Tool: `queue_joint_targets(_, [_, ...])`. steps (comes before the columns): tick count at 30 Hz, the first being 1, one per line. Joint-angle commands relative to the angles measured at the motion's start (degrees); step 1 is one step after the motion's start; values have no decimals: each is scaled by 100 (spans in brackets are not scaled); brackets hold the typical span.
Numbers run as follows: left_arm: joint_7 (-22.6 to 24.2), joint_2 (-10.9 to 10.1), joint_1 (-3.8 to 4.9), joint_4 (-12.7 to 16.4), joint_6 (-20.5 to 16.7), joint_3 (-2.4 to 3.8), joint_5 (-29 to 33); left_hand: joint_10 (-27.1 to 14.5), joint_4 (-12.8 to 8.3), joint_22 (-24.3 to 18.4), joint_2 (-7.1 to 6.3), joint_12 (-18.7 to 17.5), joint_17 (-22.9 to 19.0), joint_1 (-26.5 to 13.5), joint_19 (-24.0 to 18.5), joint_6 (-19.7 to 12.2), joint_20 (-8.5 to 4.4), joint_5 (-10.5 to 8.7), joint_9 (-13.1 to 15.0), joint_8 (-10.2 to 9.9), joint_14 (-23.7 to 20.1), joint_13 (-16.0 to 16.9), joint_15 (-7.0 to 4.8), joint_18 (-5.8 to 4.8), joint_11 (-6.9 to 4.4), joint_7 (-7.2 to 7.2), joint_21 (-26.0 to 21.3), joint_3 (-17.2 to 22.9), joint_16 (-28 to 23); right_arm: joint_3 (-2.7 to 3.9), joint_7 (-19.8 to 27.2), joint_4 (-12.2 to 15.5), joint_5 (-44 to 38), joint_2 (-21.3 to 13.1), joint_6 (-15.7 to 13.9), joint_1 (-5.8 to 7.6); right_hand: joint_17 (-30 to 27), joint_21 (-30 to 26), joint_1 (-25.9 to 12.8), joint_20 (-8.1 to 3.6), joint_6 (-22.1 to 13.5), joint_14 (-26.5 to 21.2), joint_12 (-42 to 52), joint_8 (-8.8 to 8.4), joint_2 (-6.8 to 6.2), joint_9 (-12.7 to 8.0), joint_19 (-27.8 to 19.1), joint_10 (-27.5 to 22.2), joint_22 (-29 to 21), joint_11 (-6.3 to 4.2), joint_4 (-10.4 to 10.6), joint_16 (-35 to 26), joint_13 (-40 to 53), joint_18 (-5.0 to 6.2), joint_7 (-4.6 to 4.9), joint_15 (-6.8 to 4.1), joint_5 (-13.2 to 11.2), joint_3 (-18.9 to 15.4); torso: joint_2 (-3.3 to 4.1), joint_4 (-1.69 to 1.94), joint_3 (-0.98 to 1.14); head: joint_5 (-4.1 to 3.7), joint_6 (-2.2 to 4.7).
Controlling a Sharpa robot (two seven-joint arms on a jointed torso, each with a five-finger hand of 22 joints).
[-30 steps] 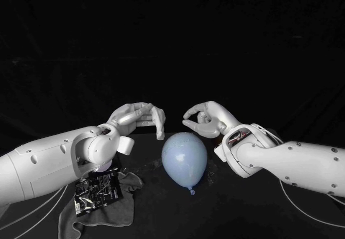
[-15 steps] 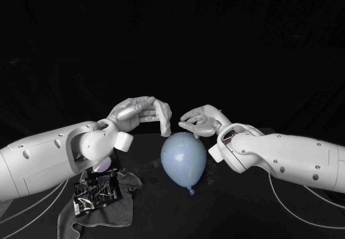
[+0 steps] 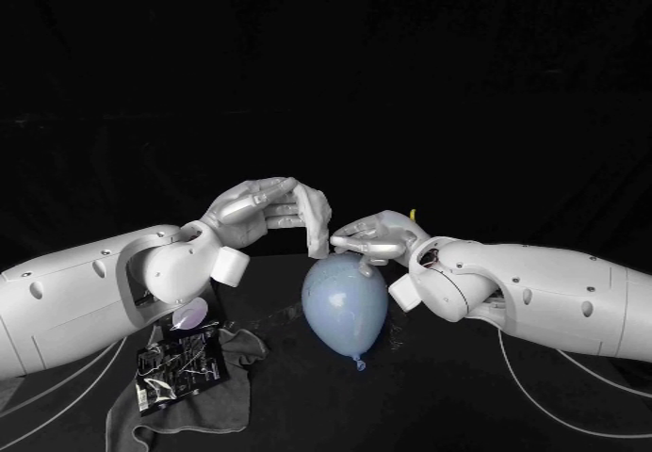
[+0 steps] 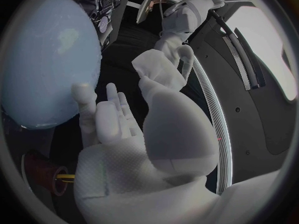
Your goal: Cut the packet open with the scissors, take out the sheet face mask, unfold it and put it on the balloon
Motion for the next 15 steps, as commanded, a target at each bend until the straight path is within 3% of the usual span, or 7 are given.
queue_joint_targets(1, [18,5,19,16,185,9,56,35,-29,5,22,-32,3,41,45,26,-13,20,82,39,12,-4,-11,100,-5,336,32,38,-7,2,294,13,900,-60,955,-1,-26,-21,-10,-12,-19,-67,-12,-39,59,-8,-54,-51,-3,-3,13,0,-62,5,69,5,-14,-85,2,1,-4,-5,-1])
queue_joint_targets(9, [13,5,24,17,168,10,50,35,-31,5,22,-33,3,42,50,25,-15,20,82,39,11,-4,-11,99,-5,336,34,38,-8,2,509,18,1479,-166,1733,-1,-138,-88,-63,-2,-1,-178,-17,-72,172,-15,-168,-58,-9,-12,126,-19,-267,21,36,8,-12,-359,-2,1,-1,-11,2])
queue_joint_targets(15, [11,9,25,26,163,10,48,35,-33,4,21,-33,2,42,53,25,-15,20,82,38,9,-4,-11,98,-6,337,35,38,-9,-1,573,-37,1635,-117,2113,-1,-288,-244,-91,12,-69,-322,-39,-141,277,-36,-343,-198,-46,-9,232,-46,-485,46,11,18,-16,-633,1,3,-3,-22,8])
